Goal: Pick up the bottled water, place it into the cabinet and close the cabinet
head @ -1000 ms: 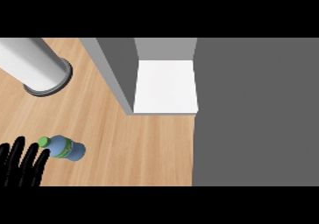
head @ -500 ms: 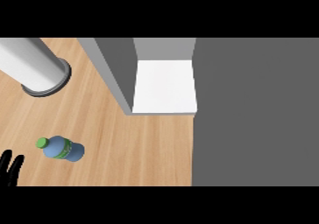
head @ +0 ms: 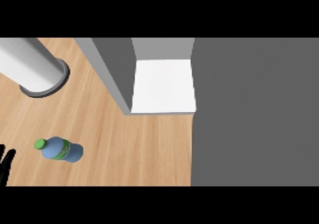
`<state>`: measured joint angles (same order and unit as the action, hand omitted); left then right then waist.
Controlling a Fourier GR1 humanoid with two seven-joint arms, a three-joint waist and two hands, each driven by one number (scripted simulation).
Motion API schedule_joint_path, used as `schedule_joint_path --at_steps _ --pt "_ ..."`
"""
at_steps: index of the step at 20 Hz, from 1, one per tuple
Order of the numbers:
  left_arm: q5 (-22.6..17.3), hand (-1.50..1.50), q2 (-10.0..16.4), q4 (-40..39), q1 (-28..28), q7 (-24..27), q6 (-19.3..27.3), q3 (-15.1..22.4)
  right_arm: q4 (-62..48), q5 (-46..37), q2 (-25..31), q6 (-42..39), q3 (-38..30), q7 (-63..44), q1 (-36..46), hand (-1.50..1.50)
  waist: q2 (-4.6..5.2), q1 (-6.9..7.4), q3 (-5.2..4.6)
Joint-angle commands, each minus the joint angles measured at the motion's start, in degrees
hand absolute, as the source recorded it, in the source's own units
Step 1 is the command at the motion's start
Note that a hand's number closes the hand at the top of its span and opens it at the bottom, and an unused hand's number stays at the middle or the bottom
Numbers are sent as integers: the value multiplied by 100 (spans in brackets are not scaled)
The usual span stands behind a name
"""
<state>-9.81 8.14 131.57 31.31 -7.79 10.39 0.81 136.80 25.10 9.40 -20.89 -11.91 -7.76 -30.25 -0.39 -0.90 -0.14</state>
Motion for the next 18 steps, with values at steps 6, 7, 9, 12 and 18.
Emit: schedule_joint_path --at_steps 6,7,9,12,18 --pt "-366 -150 242 -1675 -665 886 -626 -749 1132 1068 -61 56 -160 -316 -515 -150 21 -27 1" --pt "-312 -150 111 -1889 -491 1139 -673 -687 1043 1193 -1 -291 -299 -75 -809 -150 6 -52 3" --pt "-582 -150 298 -2038 -863 888 -750 -947 1210 1071 -25 -55 -112 -317 -660 -150 25 -10 2" --pt "-386 -150 279 -2966 -1313 1251 -685 -1083 1160 1227 2 -171 -115 -146 -742 -150 32 -80 -5" --pt "-326 -150 398 -3840 -1837 1335 -715 -1276 1255 1297 84 -189 -207 -94 -834 -150 32 -62 0"
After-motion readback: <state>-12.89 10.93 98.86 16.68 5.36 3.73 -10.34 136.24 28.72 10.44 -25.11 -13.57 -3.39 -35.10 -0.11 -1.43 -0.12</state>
